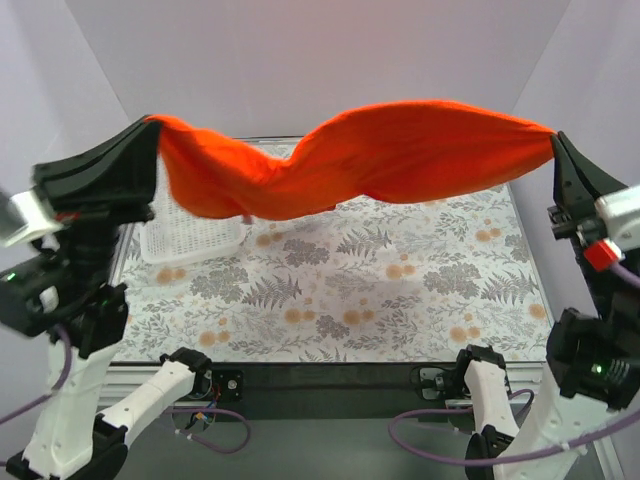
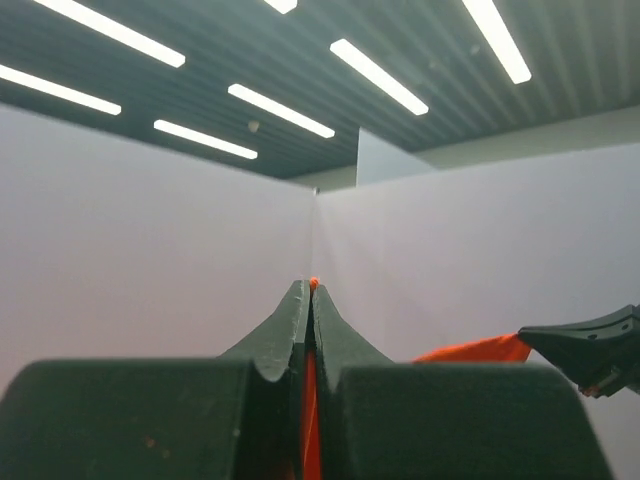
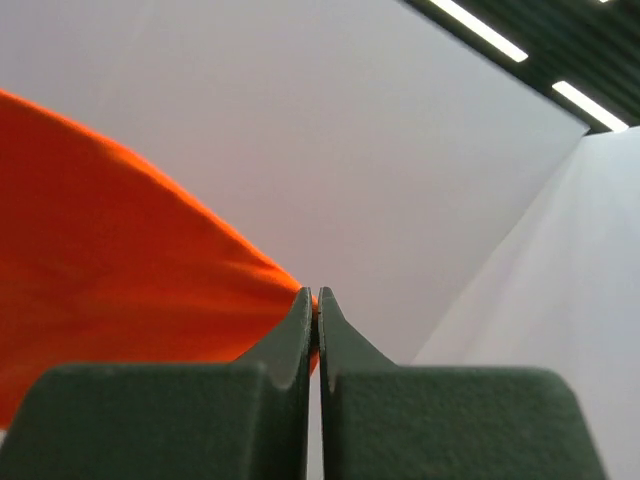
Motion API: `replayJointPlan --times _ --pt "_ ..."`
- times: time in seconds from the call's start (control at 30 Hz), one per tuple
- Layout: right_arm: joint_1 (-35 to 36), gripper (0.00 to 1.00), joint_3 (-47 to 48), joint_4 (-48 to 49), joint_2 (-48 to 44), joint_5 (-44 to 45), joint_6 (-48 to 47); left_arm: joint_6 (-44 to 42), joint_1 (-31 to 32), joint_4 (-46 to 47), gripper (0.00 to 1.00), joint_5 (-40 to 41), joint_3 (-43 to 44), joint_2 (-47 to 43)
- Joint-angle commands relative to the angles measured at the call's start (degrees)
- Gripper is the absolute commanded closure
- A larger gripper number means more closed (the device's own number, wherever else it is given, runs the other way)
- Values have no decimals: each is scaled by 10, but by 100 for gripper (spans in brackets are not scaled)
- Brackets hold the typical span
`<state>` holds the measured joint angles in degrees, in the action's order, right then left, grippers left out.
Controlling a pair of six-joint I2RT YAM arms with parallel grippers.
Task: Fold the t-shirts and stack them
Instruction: Flatten the tshirt out
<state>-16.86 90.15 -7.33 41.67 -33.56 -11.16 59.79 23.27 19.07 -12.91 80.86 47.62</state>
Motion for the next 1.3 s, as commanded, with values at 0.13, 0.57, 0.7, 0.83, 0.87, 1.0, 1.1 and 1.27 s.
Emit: replayJointPlan --times 0.13,0.57,0.7,0.83,0.87,1.0,1.1,1.27 --pt "21 99 155 -86 7 132 36 9 -2 -100 100 -21 96 -5" --pt "41 99 1 -82 -39 98 7 -18 -2 -106 100 35 0 2" --pt "40 99 -220 -9 -64 78 -20 -24 -2 -37 100 58 -81 69" --pt "40 99 -394 128 -41 72 -18 -35 -2 58 100 72 -167 189" --pt "40 99 -427 163 -21 70 -18 -40 -3 81 100 75 -174 246" --pt "37 99 -584 385 65 53 -12 -29 -9 148 100 76 -147 429" --pt "29 99 -641 523 156 56 -18 -20 -11 148 100 91 -82 560" --pt "11 99 -556 533 361 106 -33 -13 -14 135 100 141 10 686"
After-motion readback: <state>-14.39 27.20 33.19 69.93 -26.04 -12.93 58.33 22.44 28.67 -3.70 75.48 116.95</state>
